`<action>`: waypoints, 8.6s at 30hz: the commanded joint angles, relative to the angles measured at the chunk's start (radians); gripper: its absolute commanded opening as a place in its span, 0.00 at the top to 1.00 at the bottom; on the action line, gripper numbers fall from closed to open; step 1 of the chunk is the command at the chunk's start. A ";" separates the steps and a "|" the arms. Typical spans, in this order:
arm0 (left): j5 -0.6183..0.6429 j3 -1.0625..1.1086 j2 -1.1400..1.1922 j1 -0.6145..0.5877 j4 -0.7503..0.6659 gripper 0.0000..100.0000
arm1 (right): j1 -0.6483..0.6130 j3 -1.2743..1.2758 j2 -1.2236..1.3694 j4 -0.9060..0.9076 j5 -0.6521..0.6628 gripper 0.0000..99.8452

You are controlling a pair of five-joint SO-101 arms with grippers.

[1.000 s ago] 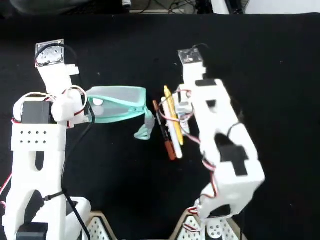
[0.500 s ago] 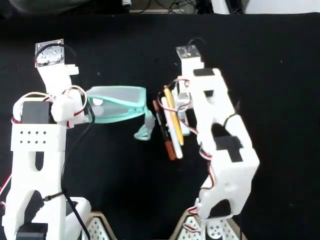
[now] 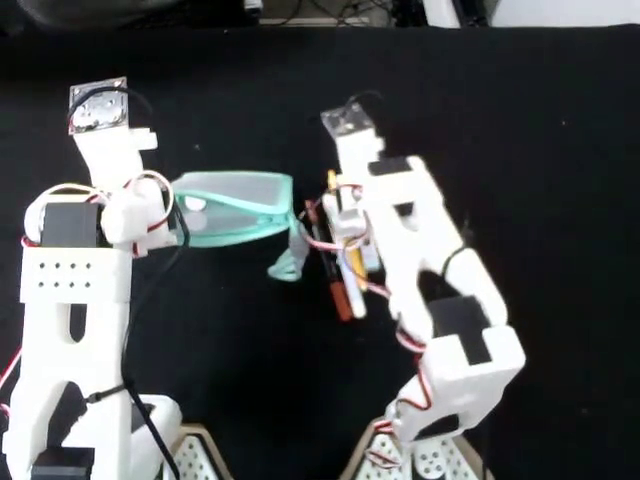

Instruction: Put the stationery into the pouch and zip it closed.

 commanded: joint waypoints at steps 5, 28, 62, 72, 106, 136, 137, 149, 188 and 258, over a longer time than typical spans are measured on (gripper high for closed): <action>-0.002 -0.001 0.009 -0.016 0.002 0.97 | 0.043 -0.019 -0.001 -0.043 0.011 0.82; -0.002 -0.001 0.009 -0.016 -0.002 0.97 | 0.104 -0.133 0.061 0.103 0.066 0.99; -0.002 -0.001 0.009 -0.016 -0.005 0.97 | 0.144 -0.490 0.337 0.400 0.121 0.86; -0.002 -0.001 0.009 -0.016 -0.005 0.97 | 0.149 -0.610 0.460 0.402 0.066 0.89; -0.002 -0.001 0.009 -0.015 0.000 0.97 | -0.149 -0.105 -0.832 0.172 0.064 0.99; -0.003 0.018 0.009 -0.016 -0.005 0.97 | -0.560 0.702 -1.305 -0.838 0.071 0.99; -0.003 0.018 0.009 -0.016 -0.005 0.97 | -0.563 0.702 -1.326 -0.838 0.072 0.99; -0.003 0.018 0.009 -0.016 -0.005 0.97 | -0.580 0.739 -1.468 -0.740 0.066 0.99; -0.003 0.019 0.009 -0.016 -0.005 0.97 | -0.575 0.653 -1.095 -0.640 0.103 0.89; -0.003 0.024 0.009 -0.016 -0.005 0.97 | -0.040 -0.464 0.387 -0.081 0.038 0.92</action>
